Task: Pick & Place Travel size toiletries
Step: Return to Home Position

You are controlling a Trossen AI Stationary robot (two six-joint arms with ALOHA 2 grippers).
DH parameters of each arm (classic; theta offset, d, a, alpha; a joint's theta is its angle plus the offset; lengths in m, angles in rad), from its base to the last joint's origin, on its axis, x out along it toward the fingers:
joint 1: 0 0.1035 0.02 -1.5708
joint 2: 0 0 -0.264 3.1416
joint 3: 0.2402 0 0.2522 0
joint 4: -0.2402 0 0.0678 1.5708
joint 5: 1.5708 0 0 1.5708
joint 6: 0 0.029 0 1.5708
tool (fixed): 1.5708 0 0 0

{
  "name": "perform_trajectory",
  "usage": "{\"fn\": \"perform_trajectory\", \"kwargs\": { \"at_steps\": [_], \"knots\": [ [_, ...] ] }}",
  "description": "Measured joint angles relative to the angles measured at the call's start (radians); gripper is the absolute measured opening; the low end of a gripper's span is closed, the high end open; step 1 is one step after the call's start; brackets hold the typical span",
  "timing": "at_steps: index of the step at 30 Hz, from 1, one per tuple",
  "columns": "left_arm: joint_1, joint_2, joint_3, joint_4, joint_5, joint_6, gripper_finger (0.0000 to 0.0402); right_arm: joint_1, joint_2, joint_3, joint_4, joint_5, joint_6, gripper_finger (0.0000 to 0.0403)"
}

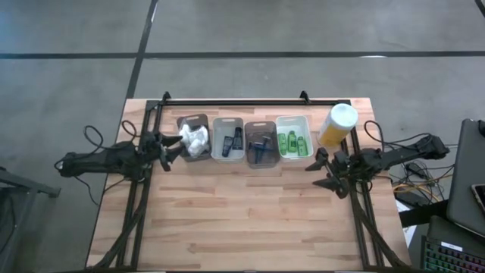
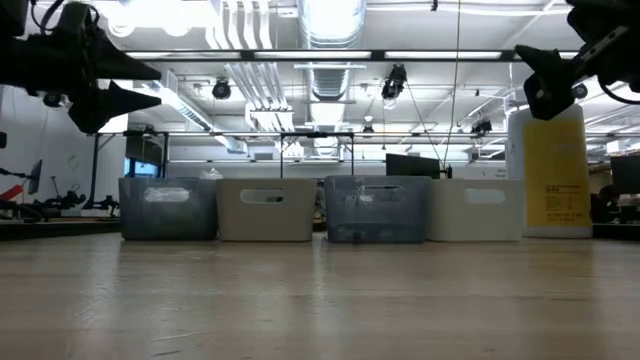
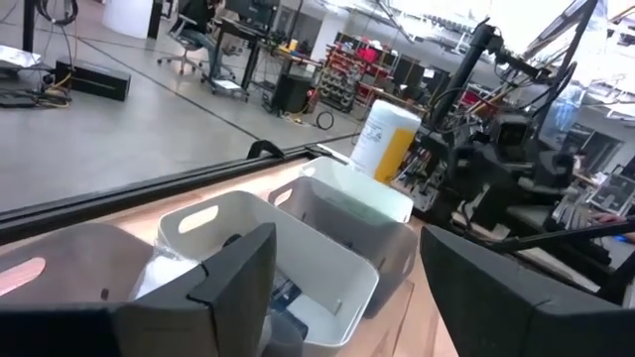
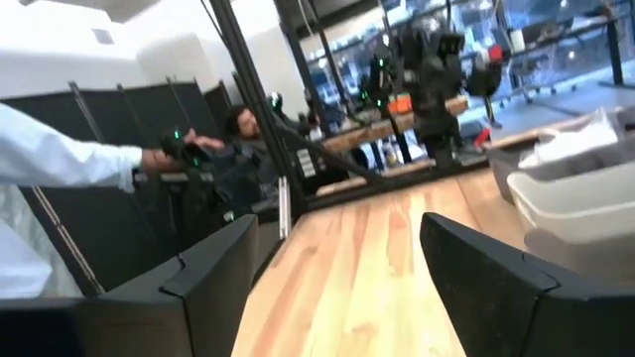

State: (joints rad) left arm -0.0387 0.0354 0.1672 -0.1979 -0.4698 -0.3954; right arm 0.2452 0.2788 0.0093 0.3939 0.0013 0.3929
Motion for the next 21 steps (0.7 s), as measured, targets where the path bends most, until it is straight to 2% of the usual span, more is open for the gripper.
{"fn": "perform_trajectory", "kwargs": {
  "at_steps": [6, 9, 12, 15, 21],
  "knots": [
    [0.001, -0.034, -0.087, 0.015, 0.005, -0.003, 0.0255, -0.008, -0.096, 0.0, -0.023, -0.001, 0.0, 0.0263],
    [0.003, -0.018, -0.09, 0.042, 0.007, 0.004, 0.0255, -0.01, -0.142, 0.0, -0.025, -0.001, 0.0, 0.0255],
    [0.004, -0.034, -0.109, 0.11, 0.006, 0.005, 0.0255, -0.022, -0.189, 0.0, -0.025, -0.001, 0.0, 0.0247],
    [0.004, -0.034, -0.152, 0.247, 0.006, 0.005, 0.0255, -0.042, -0.243, 0.0, -0.026, -0.001, 0.0, 0.0239],
    [0.011, -0.034, -0.159, 0.262, 0.007, 0.001, 0.0255, -0.094, -0.278, 0.0, 0.006, 0.0, 0.0, 0.0226]
  ]
}}
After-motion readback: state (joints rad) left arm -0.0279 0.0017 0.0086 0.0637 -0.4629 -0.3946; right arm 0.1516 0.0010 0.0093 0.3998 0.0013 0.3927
